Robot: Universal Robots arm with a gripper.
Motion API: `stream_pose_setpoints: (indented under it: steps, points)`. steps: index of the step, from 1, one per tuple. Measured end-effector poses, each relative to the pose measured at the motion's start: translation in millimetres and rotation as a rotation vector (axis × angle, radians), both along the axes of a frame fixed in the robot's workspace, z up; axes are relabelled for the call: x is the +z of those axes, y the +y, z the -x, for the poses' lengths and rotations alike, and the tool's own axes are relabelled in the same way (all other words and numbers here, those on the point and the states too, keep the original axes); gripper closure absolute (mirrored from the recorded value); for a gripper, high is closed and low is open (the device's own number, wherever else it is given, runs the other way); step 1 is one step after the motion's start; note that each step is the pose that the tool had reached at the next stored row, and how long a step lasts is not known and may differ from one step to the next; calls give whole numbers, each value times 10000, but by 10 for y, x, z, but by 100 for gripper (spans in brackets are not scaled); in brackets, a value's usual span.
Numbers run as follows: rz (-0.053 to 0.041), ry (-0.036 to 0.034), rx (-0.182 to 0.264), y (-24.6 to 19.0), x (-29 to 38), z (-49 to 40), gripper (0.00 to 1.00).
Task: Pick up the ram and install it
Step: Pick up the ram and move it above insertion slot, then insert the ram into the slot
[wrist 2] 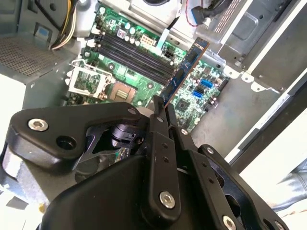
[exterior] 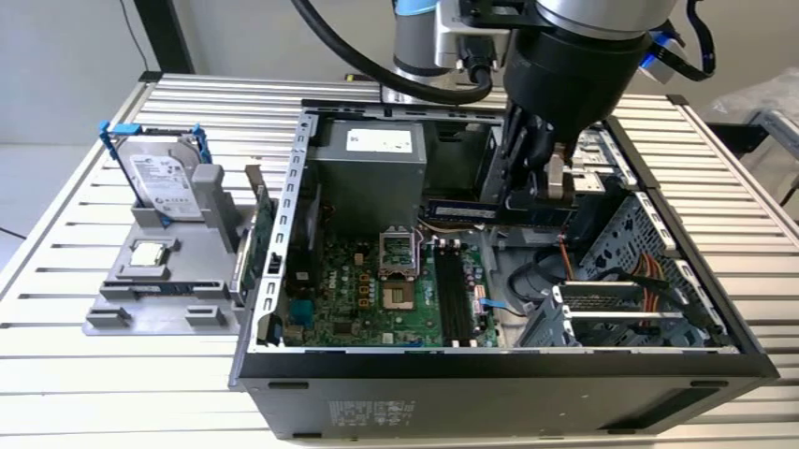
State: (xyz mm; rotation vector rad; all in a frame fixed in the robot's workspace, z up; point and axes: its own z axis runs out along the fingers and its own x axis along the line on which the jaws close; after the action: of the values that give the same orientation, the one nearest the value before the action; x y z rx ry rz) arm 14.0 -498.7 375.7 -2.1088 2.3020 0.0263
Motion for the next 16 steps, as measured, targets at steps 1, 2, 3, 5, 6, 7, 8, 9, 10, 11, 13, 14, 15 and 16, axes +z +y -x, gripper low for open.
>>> stream_pose_setpoints:
  steps: [1, 2, 3, 5, 6, 7, 8, 9, 10, 11, 13, 14, 15, 16]
  points:
    - [0, 0, 0, 0, 0, -5, 100]
    - [0, 0, 0, 0, 0, -9, 100]
    - [0, -1, -1, 2, 0, -10, 100]
    - [-1, -1, -1, 9, 0, -14, 100]
    - [0, 0, 2, 13, 0, -16, 100]
    - [-1, -1, 5, 18, 0, -19, 100]
    - [0, -1, 8, 22, 0, -22, 100]
    - [0, 0, 11, 26, 0, -26, 100]
    - [1, 0, 17, 31, 0, -31, 100]
    - [0, 0, 24, 36, 0, -36, 100]
    - [0, 0, 38, 46, 0, -46, 100]
    - [0, -1, 44, 52, 0, -51, 100]
    - [0, 0, 50, 58, 0, -55, 100]
    - [0, 0, 56, 64, 0, -60, 100]
